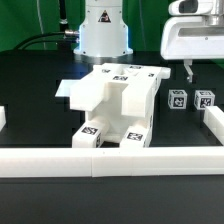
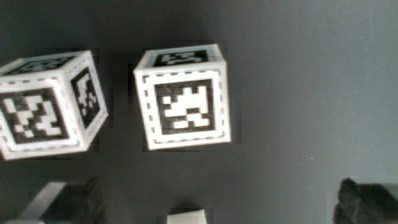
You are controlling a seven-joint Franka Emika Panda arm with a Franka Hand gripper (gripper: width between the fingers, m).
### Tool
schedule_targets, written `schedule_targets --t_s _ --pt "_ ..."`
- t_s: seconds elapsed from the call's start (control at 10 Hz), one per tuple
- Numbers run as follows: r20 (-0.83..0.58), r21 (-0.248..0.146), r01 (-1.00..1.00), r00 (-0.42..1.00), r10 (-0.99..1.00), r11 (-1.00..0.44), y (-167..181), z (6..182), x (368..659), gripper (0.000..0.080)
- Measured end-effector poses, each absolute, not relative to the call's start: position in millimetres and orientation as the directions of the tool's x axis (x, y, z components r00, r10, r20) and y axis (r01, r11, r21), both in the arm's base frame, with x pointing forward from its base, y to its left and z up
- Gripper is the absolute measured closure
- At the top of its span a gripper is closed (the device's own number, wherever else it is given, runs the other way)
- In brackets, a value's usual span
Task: Assemble chair
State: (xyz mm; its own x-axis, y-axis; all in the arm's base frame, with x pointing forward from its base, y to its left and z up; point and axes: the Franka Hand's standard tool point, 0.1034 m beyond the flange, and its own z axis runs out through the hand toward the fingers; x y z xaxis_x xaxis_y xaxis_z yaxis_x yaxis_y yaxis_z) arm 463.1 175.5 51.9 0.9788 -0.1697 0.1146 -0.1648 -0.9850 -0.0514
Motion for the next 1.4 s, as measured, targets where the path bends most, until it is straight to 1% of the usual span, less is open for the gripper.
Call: schedule_targets --t_s 0.3,0.6,0.8,1.1,1.3,1.4 --pt "0.103 -0.037 -0.119 0.987 -0.122 -0.992 185 39.1 461 0.0151" --pt "0.116 -0.032 -0.12 0.986 -0.122 -0.992 182 29.5 459 0.0151" --pt "0.122 -0.026 -0.116 0.985 -0.118 -0.993 181 19.8 457 0.0151" --pt "0.141 -0.02 -0.114 0.983 -0.115 -0.993 177 10.2 454 0.0151" --pt "0.144 -0.018 -0.113 0.983 -0.115 -0.993 176 7.1 451 0.0151" --pt "0.138 -0.015 -0.11 0.984 -0.111 -0.994 178 5.2 446 0.0267"
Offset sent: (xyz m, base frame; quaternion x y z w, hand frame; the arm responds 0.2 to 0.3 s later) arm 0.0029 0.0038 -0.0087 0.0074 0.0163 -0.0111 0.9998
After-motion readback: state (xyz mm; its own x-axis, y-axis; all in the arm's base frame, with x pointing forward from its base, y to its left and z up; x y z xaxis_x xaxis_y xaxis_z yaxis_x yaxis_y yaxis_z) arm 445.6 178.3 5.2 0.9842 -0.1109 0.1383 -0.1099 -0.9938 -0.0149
